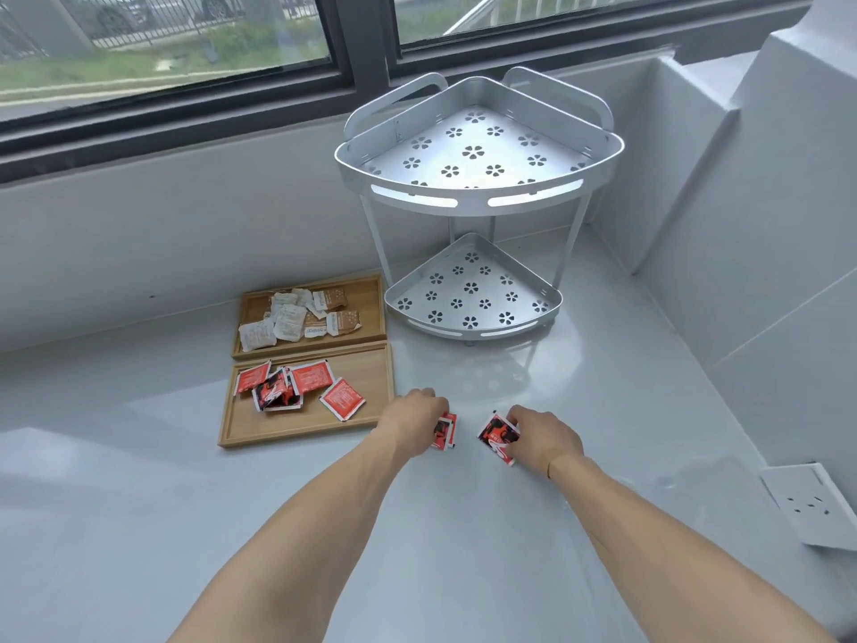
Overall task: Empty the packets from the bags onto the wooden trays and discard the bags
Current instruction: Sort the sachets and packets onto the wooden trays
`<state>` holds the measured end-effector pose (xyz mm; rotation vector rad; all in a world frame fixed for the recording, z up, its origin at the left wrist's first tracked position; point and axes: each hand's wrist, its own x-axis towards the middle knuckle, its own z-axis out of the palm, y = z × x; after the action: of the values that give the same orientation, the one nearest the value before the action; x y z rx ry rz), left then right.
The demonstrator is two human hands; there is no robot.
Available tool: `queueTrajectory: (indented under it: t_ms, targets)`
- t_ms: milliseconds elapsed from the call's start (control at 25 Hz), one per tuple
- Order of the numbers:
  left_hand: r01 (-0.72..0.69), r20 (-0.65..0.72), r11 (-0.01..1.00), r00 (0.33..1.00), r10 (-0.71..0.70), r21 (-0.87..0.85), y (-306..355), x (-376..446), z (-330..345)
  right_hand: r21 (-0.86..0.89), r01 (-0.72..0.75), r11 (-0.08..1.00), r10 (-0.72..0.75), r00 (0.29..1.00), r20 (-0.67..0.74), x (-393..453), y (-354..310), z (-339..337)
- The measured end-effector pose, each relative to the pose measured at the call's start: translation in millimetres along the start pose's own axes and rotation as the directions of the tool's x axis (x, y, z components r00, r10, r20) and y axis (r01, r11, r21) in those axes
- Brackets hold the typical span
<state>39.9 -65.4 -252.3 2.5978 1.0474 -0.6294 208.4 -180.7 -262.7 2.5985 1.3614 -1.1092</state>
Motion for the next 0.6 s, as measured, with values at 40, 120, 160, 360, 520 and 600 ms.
queueTrajectory:
  t_ms: [40, 120, 160, 360, 520, 600]
  targets:
    - [0.011, -0.025, 0.999, 1.000, -0.011, -0.030, 0, -3, 2, 0.009, -0.005, 1.000, 0.005, 1.000, 0.002, 0, -1, 0]
    - [0.016, -0.095, 0.996, 0.995, -0.024, -0.084, -1, -11, 4, 0.027, -0.004, 1.000, 0.004, 1.000, 0.006, 0, -4, -1]
    - [0.009, -0.124, 0.996, 0.992, -0.020, -0.086, -1, -15, 7, 0.032, 0.004, 0.999, -0.004, 1.000, 0.006, 1, -6, -2]
    - [0.064, -0.086, 0.982, 0.993, -0.080, -0.177, -4, -37, 15, 0.031, 0.072, 0.997, -0.073, 0.997, 0.018, 4, -24, -2]
    - [0.168, 0.046, 0.935, 0.986, -0.161, -0.314, -28, -57, 26, 0.029, 0.154, 0.988, -0.155, 0.987, 0.036, 9, -46, 0]
    - [0.224, 0.103, 0.911, 0.974, -0.200, -0.347, -48, -68, 28, 0.000, 0.193, 0.981, -0.193, 0.979, 0.071, 15, -61, -2]
